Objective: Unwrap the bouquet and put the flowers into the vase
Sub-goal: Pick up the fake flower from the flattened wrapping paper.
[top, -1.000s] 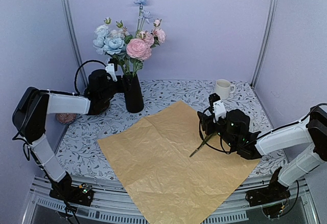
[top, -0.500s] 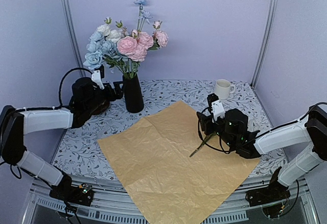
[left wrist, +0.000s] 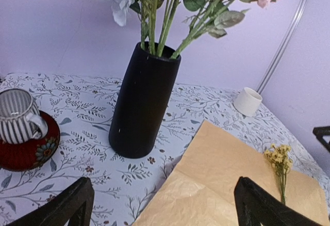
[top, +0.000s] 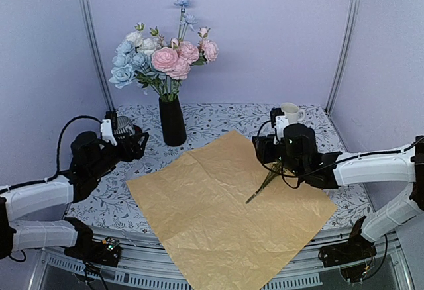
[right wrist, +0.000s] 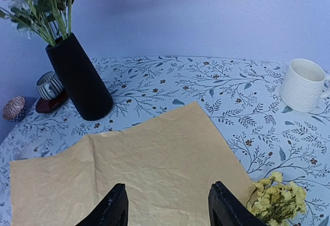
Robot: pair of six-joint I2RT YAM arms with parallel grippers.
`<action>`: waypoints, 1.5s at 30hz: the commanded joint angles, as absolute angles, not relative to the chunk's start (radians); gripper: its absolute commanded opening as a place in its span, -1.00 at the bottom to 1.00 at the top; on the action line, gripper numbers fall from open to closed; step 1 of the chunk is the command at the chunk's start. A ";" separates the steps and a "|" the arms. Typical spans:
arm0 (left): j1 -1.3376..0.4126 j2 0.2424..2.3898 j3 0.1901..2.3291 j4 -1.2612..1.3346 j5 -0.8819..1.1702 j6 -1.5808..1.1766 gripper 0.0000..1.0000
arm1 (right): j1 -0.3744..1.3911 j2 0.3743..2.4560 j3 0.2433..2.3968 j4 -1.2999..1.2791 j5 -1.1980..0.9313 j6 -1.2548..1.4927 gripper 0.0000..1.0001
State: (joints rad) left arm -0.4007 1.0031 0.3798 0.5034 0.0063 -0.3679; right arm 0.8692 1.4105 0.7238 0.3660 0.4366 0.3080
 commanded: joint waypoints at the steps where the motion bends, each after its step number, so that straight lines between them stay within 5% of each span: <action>1: -0.394 0.910 0.271 0.583 0.026 -0.361 0.93 | 0.868 1.320 0.808 0.061 0.401 0.546 0.13; 15: -0.393 0.999 0.333 0.585 0.097 -0.317 0.95 | 0.869 1.321 0.844 -0.346 0.356 1.022 0.10; 45: -0.393 1.048 0.371 0.546 0.132 -0.293 0.96 | 0.841 1.721 1.061 -0.527 0.342 1.163 -0.15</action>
State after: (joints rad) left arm -0.4007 1.0588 0.3470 0.5552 0.1207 -0.3096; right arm 0.8486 1.6604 1.0061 -0.4591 0.3031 1.1526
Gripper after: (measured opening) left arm 0.982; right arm 0.424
